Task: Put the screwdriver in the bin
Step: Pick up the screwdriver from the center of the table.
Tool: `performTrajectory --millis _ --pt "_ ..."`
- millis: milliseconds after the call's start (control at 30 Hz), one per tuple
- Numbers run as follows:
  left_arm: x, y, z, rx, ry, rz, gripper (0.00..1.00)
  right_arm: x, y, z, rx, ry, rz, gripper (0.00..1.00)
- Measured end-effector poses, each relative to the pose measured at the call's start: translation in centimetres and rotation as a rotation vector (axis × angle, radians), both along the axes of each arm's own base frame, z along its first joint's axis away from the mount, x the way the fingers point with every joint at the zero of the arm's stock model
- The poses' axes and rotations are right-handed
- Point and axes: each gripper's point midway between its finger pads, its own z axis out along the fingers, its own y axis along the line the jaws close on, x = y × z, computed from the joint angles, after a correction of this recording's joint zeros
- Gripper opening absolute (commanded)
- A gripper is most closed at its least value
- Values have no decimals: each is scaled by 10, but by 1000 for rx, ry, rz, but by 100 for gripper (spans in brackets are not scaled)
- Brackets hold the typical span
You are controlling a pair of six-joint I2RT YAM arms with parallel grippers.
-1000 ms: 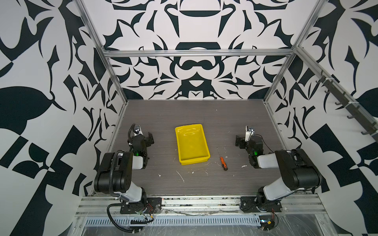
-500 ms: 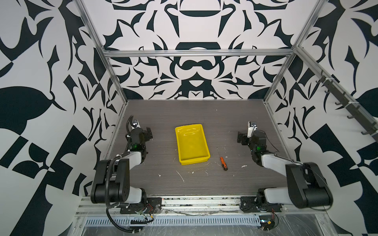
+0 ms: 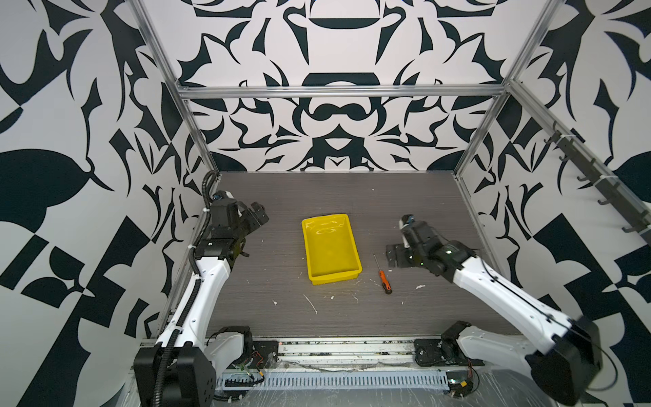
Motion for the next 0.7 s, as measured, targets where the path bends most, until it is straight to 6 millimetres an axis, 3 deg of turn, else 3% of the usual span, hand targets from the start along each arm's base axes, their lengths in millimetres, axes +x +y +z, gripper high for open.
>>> performTrajectory --millis 133,333,567,700 --pt "-20 -12 -27 -69 130 -26 99 -27 7 -41 -38 162 12 100" --pt "-32 -23 -36 -108 188 -57 99 -56 -3 -84 -59 296 -28 98" --pt "-50 -51 -39 -129 235 -173 99 -46 10 -111 -52 332 -23 88" --pt "-78 -84 -37 -133 273 -336 99 -37 17 -111 -34 300 -10 70"
